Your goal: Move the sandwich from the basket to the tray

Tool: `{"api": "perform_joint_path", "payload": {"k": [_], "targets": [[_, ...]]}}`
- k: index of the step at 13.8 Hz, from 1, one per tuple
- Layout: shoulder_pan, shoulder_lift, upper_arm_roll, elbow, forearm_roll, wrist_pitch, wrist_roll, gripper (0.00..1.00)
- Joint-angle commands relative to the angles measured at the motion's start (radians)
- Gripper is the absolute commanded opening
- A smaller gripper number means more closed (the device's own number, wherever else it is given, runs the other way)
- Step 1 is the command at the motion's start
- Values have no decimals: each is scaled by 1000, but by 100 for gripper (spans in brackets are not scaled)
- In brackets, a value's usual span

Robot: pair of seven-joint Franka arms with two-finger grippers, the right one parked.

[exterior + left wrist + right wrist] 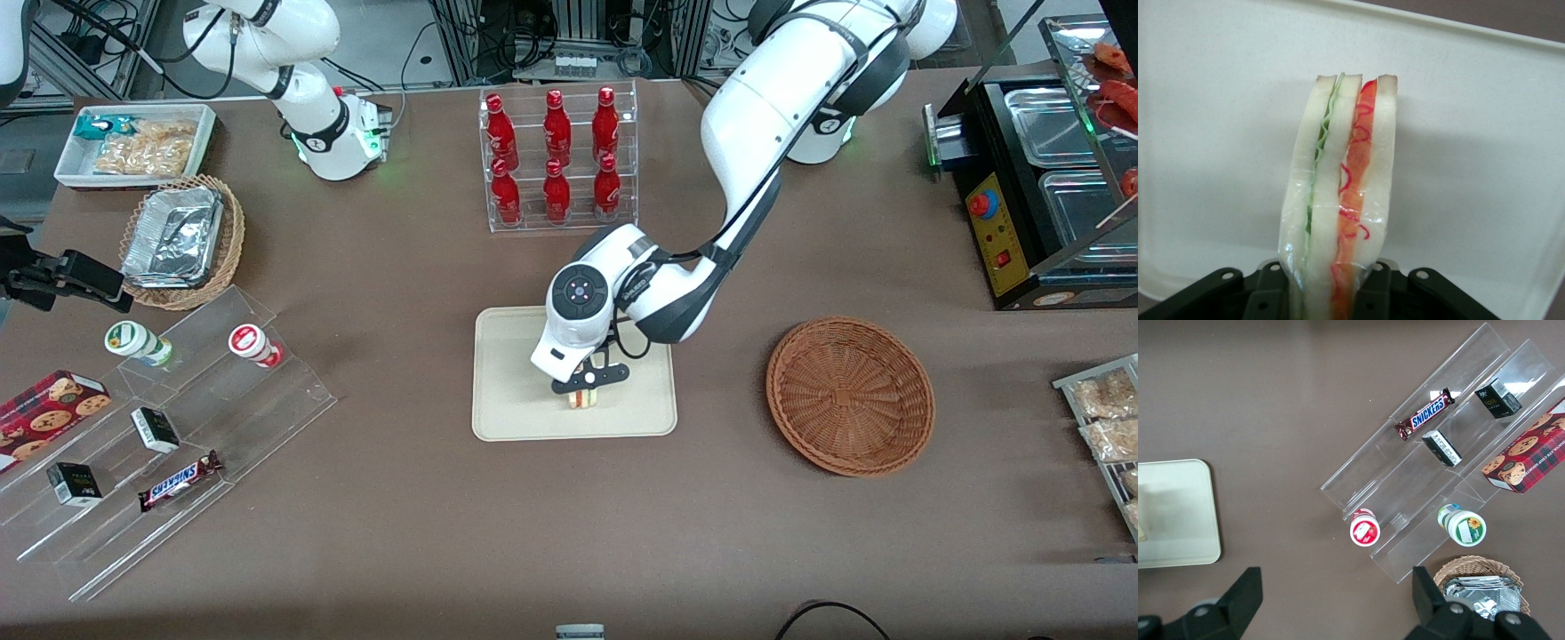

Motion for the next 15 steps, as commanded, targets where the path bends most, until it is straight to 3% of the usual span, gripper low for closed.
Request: {"api": "perform_joint_path", "payload": {"k": [1, 5, 7, 9, 15], "targets": [[-16, 1, 7, 47, 83, -22, -52, 100], [-8, -134, 27, 47, 187, -145, -51, 100], [15, -239, 44, 42, 185, -243, -37, 100], [131, -351, 38, 18, 142, -330, 21, 100], [428, -572, 41, -44, -13, -642, 582, 100]]}}
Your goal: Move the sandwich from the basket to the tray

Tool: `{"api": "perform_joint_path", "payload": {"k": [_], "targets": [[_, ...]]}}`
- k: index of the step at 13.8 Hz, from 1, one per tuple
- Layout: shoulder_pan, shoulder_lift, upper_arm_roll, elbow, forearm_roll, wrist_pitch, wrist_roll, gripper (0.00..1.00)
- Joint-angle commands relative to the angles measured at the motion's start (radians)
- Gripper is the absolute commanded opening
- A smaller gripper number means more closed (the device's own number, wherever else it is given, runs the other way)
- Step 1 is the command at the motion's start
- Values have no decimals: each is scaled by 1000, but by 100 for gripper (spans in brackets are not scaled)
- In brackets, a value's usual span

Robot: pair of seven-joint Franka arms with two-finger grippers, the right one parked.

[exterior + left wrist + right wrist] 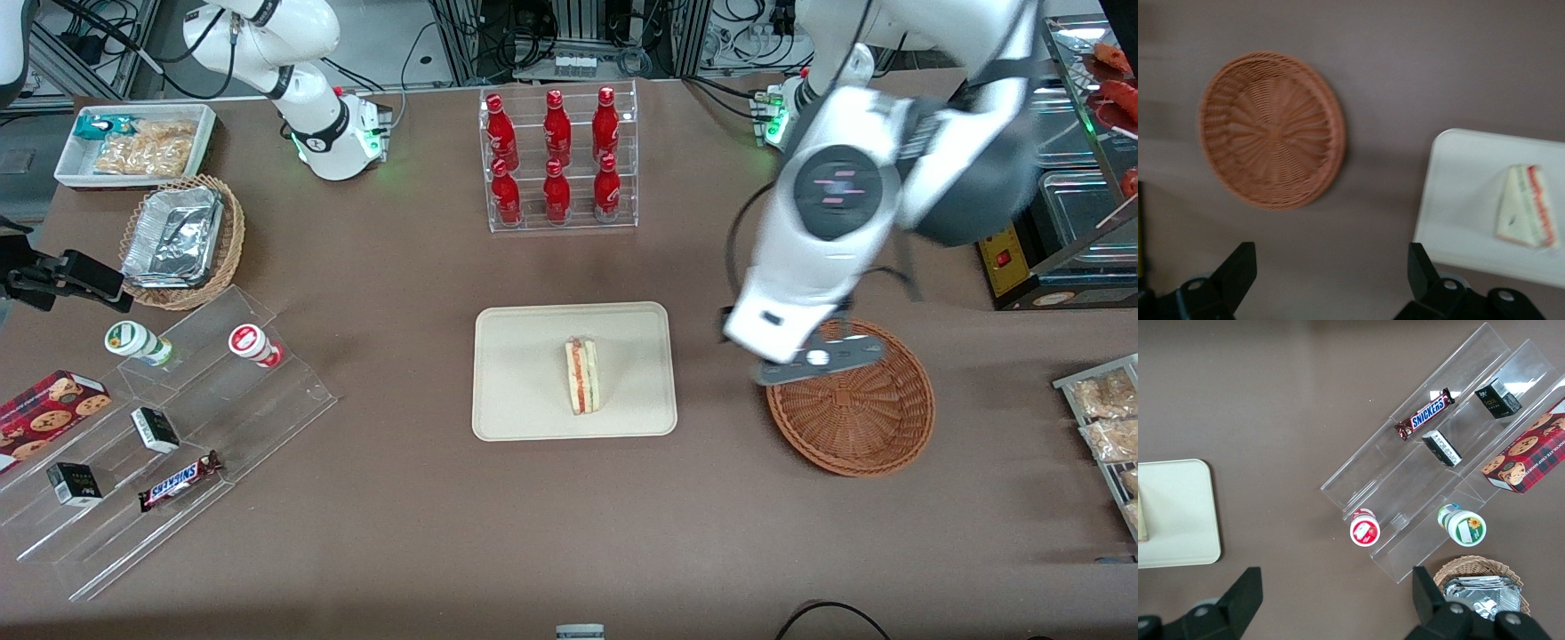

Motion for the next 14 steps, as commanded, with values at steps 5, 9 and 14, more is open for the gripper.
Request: {"api": "perform_joint_path", "payload": {"k": [5, 9, 14], "targets": [[241, -193, -10, -70, -77, -262, 321, 100], [264, -378, -8, -281, -71, -203, 323, 100], [266, -379, -8, -271, -82, -181, 310, 100]]}}
